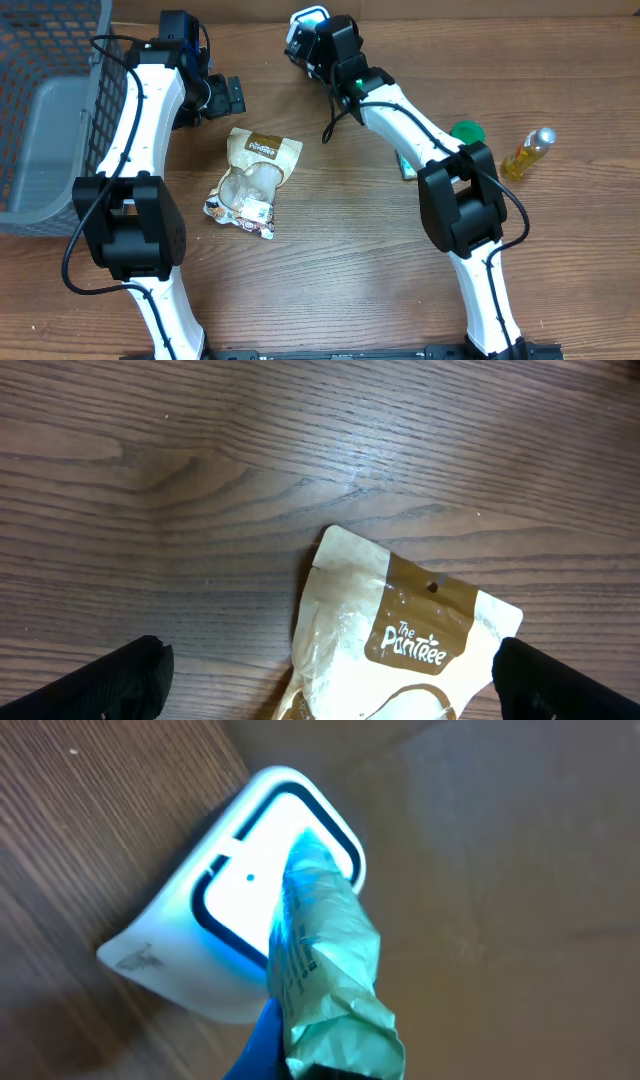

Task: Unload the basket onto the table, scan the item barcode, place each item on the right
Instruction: 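Hold the wipes pack with the right gripper against the white scanner, then carry the wipes pack back and lower it onto the table center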

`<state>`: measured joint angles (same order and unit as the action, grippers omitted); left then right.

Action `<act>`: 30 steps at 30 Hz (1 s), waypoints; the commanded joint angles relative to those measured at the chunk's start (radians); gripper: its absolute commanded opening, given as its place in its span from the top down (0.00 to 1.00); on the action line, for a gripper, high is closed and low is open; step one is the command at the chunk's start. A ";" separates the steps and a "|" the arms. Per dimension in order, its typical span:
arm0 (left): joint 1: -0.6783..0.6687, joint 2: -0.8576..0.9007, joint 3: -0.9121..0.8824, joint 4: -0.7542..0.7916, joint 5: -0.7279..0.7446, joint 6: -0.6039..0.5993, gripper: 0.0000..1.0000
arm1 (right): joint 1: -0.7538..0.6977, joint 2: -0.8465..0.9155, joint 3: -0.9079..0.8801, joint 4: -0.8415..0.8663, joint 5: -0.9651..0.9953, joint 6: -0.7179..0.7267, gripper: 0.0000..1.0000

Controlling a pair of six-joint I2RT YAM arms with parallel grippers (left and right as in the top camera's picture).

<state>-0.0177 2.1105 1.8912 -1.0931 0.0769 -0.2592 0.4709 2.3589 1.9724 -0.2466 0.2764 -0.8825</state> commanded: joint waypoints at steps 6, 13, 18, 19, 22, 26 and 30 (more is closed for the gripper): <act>-0.003 -0.011 -0.005 -0.002 -0.006 0.001 0.00 | -0.007 -0.236 -0.008 -0.238 -0.017 0.419 0.96; -0.003 -0.011 -0.005 -0.002 -0.006 0.001 0.00 | -0.008 -0.292 -0.008 -0.636 -0.057 0.852 0.96; -0.003 -0.011 -0.005 -0.002 -0.006 0.001 0.00 | -0.013 -0.290 -0.008 -0.921 -0.431 0.894 0.95; -0.003 -0.011 -0.005 -0.002 -0.006 0.001 0.00 | -0.013 -0.290 -0.008 -0.962 -0.478 0.888 0.95; -0.003 -0.011 -0.005 -0.002 -0.006 0.001 0.00 | -0.013 -0.290 -0.008 -1.091 -0.529 0.758 0.96; -0.003 -0.011 -0.005 -0.002 -0.006 0.001 0.00 | -0.013 -0.290 -0.010 -1.217 -0.529 0.594 0.96; -0.003 -0.011 -0.005 -0.002 -0.006 0.001 0.00 | -0.013 -0.286 -0.015 -1.248 -0.528 0.566 0.96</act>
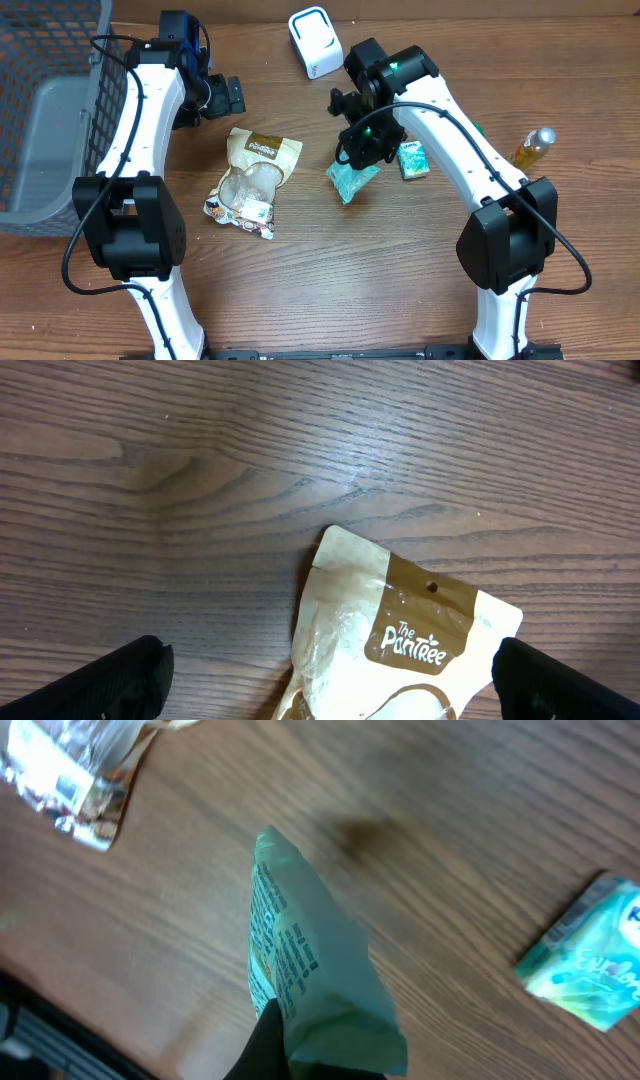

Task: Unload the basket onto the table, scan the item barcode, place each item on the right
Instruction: 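Carry the wipes pack back and lower it onto the table center, then open the right gripper off the wipes pack and raise it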

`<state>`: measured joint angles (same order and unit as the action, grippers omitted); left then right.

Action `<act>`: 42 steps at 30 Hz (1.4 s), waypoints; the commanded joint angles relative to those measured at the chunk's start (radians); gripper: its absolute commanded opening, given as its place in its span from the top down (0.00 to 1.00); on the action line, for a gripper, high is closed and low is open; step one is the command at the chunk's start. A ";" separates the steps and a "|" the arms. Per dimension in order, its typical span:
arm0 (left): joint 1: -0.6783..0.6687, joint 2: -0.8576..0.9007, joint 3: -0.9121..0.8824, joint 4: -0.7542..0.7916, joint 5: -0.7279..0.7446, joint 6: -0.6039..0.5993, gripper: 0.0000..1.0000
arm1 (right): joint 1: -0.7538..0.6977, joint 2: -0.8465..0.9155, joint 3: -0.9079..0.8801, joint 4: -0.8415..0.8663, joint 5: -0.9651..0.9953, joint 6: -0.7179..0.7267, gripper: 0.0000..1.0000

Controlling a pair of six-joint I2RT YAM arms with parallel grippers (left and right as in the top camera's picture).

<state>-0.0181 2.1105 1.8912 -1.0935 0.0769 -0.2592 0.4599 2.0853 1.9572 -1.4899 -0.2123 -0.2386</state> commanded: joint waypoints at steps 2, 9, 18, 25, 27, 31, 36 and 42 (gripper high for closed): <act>-0.003 -0.011 -0.005 -0.002 -0.006 0.001 0.00 | -0.002 -0.013 -0.018 -0.005 -0.031 -0.088 0.96; -0.003 -0.011 -0.005 -0.002 -0.006 0.001 0.00 | -0.005 -0.013 -0.133 0.070 0.130 -0.159 0.95; -0.003 -0.011 -0.005 -0.002 -0.006 0.001 0.00 | -0.013 -0.013 -0.180 0.233 0.195 -0.159 0.15; -0.003 -0.011 -0.005 -0.002 -0.006 0.001 0.00 | -0.012 -0.013 -0.180 0.435 0.196 0.137 0.00; -0.003 -0.011 -0.005 -0.002 -0.006 0.001 0.00 | -0.006 -0.013 -0.180 0.456 0.110 0.234 0.00; -0.003 -0.011 -0.005 -0.002 -0.006 0.001 0.01 | -0.004 -0.013 -0.180 0.470 -0.036 0.355 0.00; -0.003 -0.010 -0.005 -0.002 -0.006 0.001 0.01 | -0.003 -0.013 -0.206 0.500 -0.105 0.477 0.79; -0.003 -0.011 -0.005 -0.002 -0.006 0.001 0.00 | 0.001 -0.012 -0.338 0.609 -0.006 0.748 0.92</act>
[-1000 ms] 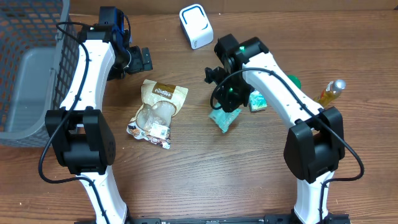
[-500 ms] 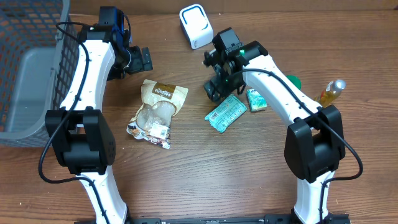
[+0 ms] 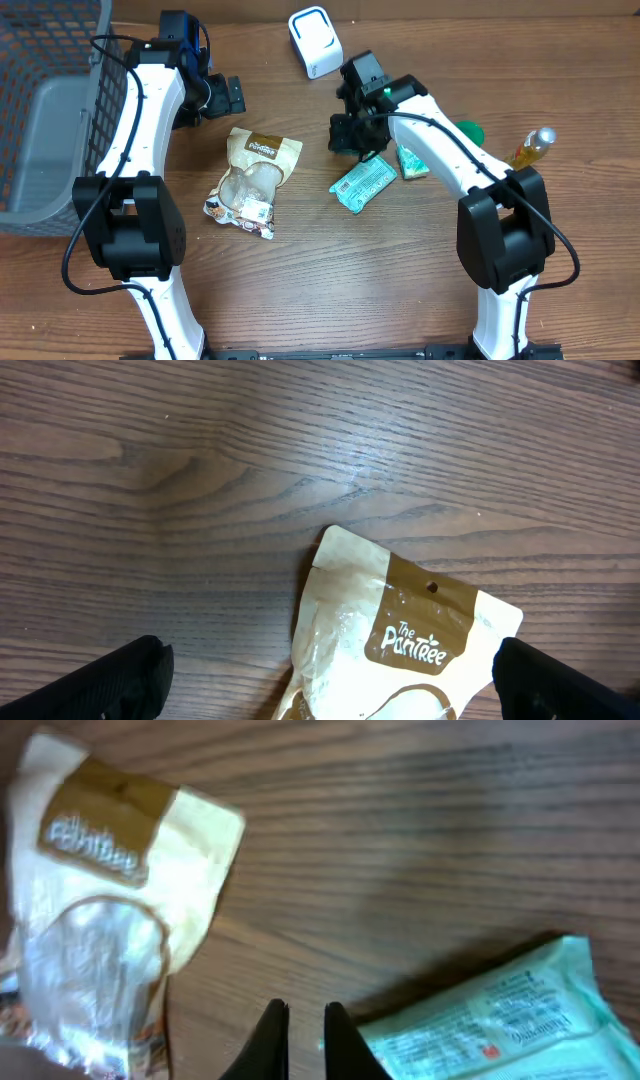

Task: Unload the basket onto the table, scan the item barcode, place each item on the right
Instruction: 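Open the right gripper off the wipes pack and raise it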

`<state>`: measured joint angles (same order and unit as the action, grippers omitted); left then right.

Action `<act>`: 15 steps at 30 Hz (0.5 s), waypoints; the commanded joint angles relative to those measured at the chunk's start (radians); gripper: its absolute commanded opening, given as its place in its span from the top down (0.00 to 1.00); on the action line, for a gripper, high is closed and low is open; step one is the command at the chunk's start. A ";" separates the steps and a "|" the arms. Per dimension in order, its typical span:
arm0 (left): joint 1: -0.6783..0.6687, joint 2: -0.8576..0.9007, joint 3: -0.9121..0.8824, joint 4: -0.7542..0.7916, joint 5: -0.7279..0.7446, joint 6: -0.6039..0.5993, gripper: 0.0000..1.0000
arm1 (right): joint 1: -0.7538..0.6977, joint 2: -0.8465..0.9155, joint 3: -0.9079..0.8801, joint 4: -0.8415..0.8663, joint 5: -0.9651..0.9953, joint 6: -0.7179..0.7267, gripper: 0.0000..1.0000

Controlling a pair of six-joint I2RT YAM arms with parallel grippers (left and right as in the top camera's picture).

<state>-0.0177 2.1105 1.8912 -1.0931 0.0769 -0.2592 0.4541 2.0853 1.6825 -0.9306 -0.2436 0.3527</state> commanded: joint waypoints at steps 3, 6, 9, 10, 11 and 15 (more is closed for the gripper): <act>-0.003 -0.011 -0.005 -0.002 -0.006 0.001 0.00 | 0.015 -0.011 -0.128 0.122 0.026 0.156 0.92; -0.003 -0.011 -0.005 -0.002 -0.006 0.001 0.00 | 0.017 -0.011 -0.170 0.132 0.026 0.157 0.91; -0.003 -0.011 -0.005 -0.002 -0.006 0.001 0.00 | 0.017 -0.011 -0.189 0.088 0.026 0.156 0.91; -0.003 -0.011 -0.005 -0.002 -0.006 0.001 0.00 | 0.017 -0.011 -0.190 0.060 0.026 0.156 0.89; -0.003 -0.011 -0.005 -0.002 -0.006 0.001 0.01 | 0.017 -0.011 -0.190 0.031 0.029 0.156 0.88; -0.003 -0.011 -0.005 -0.002 -0.006 0.001 0.00 | 0.015 -0.011 -0.190 -0.061 0.115 0.140 0.85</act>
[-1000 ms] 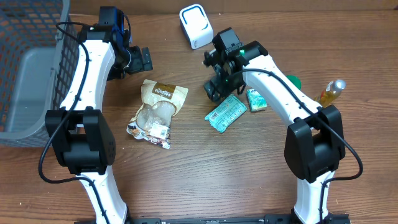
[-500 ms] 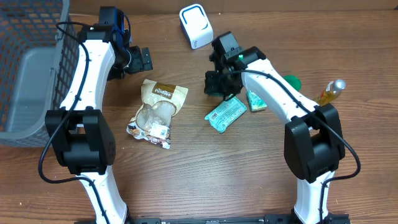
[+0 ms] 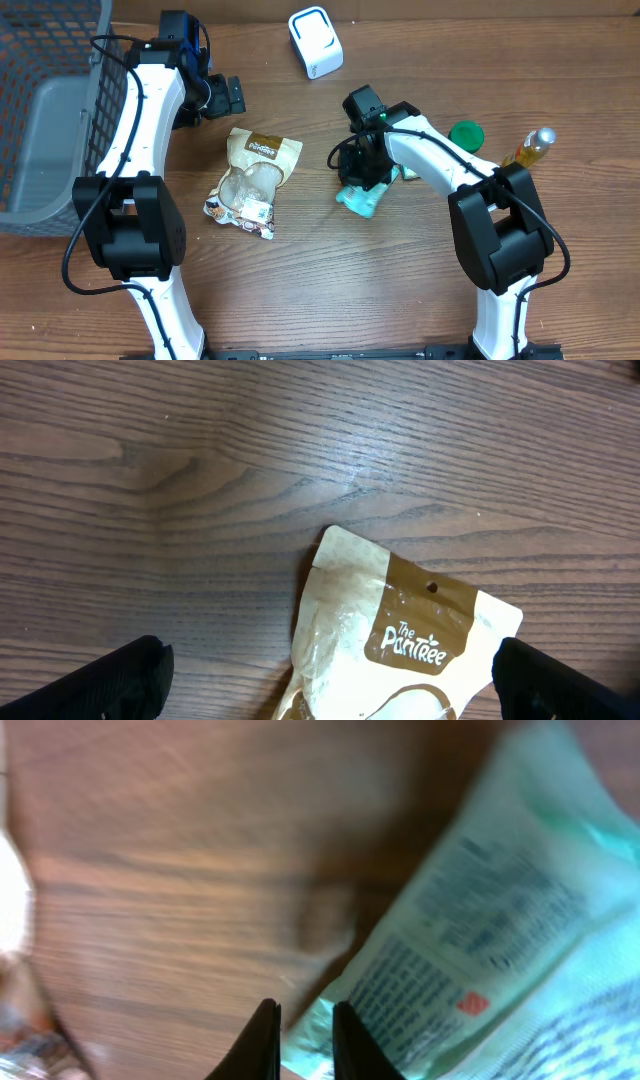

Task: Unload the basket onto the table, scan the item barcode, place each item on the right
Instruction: 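Open the right gripper off the wipes pack and raise it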

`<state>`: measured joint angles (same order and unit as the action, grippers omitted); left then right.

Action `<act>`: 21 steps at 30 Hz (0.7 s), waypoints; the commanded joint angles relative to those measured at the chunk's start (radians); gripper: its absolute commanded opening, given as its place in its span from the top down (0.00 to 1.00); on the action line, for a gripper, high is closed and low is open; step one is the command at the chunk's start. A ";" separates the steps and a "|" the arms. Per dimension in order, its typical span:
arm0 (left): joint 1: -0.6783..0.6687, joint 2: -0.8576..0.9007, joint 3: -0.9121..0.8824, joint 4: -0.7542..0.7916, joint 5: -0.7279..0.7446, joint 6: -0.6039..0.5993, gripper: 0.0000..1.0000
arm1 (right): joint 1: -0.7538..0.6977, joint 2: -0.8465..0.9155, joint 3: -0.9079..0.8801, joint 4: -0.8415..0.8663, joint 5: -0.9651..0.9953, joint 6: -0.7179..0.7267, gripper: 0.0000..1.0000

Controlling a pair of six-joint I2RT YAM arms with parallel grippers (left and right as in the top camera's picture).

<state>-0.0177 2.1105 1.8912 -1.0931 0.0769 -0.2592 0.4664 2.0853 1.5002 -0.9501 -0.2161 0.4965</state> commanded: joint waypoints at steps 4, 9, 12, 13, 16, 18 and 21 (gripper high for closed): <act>-0.003 -0.011 -0.005 -0.002 -0.006 0.001 0.00 | 0.002 -0.011 -0.007 -0.117 0.283 -0.007 0.84; -0.003 -0.011 -0.005 -0.002 -0.006 0.001 0.00 | -0.011 -0.011 -0.007 -0.157 0.442 -0.007 0.82; -0.003 -0.011 -0.005 -0.002 -0.006 0.001 0.00 | -0.029 -0.011 -0.007 -0.173 0.474 -0.007 0.79; -0.003 -0.011 -0.005 -0.002 -0.006 0.001 0.00 | -0.035 -0.011 -0.007 -0.177 0.473 -0.007 0.79; -0.003 -0.011 -0.005 -0.002 -0.006 0.001 0.00 | -0.043 -0.011 0.014 -0.214 0.392 -0.068 0.80; -0.003 -0.011 -0.005 -0.002 -0.006 0.001 0.00 | -0.043 -0.011 0.031 -0.231 0.308 -0.133 0.80; -0.003 -0.011 -0.005 -0.002 -0.006 0.001 0.00 | -0.042 -0.011 0.043 -0.210 0.083 -0.231 0.76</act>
<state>-0.0181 2.1105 1.8912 -1.0935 0.0769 -0.2592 0.4202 2.0853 1.5051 -1.1851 0.1001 0.3969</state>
